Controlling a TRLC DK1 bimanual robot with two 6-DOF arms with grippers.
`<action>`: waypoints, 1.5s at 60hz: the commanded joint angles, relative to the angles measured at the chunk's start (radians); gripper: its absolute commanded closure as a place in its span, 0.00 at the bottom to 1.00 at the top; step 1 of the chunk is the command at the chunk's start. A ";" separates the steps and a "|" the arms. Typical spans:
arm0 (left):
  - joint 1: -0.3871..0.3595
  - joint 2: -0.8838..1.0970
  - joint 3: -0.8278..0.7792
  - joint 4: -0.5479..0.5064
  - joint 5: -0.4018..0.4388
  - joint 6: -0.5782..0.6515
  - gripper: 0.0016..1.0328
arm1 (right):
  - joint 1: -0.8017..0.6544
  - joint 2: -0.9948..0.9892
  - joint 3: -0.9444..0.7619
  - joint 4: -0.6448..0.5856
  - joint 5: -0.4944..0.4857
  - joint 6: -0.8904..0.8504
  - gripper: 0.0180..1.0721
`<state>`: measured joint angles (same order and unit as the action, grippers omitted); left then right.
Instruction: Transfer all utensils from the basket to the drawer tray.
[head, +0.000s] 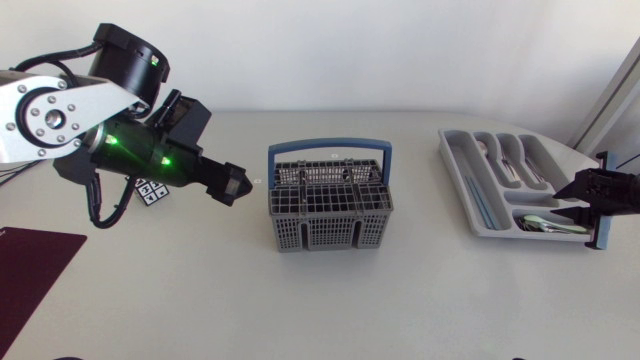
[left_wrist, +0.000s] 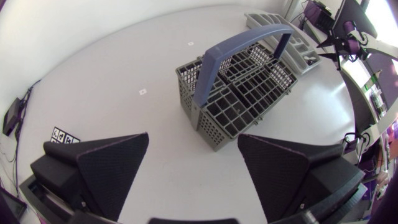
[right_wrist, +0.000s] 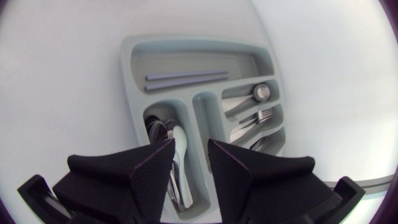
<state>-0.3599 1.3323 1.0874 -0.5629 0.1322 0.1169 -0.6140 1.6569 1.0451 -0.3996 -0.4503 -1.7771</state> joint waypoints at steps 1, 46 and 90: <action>0.004 -0.008 -0.043 -0.006 -0.003 0.013 0.03 | 0.046 -0.074 -0.079 -0.018 -0.022 0.065 0.54; -0.062 0.093 -0.135 0.015 -0.003 0.053 0.03 | 0.746 -0.347 -0.336 0.222 0.157 0.857 0.54; -0.033 0.157 -0.130 0.133 -0.029 0.061 0.03 | 1.014 -0.167 -0.267 0.323 0.377 1.035 0.54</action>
<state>-0.4053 1.4696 0.9737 -0.4381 0.1028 0.1585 0.3805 1.4681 0.7593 -0.0849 -0.0776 -0.7689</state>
